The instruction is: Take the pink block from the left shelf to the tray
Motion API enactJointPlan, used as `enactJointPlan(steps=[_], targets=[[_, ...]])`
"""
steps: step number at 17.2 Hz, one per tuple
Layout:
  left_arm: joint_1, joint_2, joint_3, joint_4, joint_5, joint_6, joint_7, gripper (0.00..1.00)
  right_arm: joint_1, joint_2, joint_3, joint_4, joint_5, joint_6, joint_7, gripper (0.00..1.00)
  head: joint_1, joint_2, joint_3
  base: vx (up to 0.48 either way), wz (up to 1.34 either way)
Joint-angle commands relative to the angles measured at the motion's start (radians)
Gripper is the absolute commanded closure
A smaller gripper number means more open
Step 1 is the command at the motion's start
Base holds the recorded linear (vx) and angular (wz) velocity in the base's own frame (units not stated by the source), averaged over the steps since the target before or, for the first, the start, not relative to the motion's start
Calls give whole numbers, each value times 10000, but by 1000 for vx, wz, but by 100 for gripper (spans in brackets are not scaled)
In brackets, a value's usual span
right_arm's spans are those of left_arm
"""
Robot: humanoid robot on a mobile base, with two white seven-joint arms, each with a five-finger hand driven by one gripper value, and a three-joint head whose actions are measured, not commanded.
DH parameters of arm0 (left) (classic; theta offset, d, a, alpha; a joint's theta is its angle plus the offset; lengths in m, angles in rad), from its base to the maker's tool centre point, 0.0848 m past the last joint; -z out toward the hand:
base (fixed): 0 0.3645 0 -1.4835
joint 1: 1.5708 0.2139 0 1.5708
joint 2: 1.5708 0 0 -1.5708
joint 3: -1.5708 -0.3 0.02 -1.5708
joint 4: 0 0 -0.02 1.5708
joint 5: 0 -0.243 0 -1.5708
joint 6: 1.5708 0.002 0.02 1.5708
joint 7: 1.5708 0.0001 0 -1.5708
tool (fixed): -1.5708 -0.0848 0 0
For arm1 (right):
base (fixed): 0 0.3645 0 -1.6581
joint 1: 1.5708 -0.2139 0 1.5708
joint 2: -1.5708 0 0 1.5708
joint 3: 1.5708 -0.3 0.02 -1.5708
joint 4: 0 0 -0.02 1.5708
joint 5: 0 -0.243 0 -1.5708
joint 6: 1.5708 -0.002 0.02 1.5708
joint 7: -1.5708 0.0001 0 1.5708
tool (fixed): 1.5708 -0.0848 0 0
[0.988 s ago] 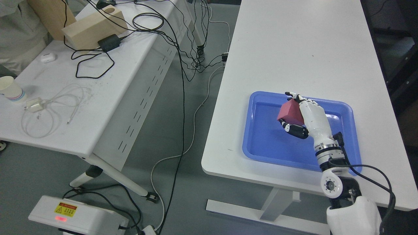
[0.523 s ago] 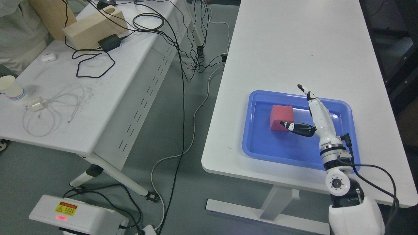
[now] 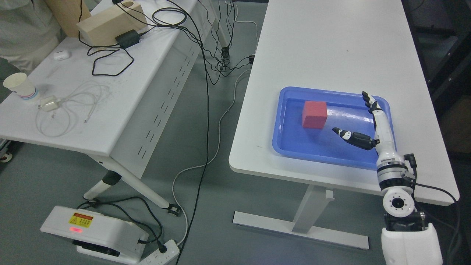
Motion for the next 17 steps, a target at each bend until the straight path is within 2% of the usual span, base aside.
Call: enactJointPlan(steps=[1, 17], targets=[[-231, 175, 0, -175, -15, -2, 0, 0, -84, -153, -743, 33, -3496, 168, 42, 0, 0, 0, 0, -200, -48], [-231, 175, 0, -175, -15, -2, 0, 0, -69, -153, -636, 64, -3465, 352, 318, 0, 0, 0, 0, -153, -53]])
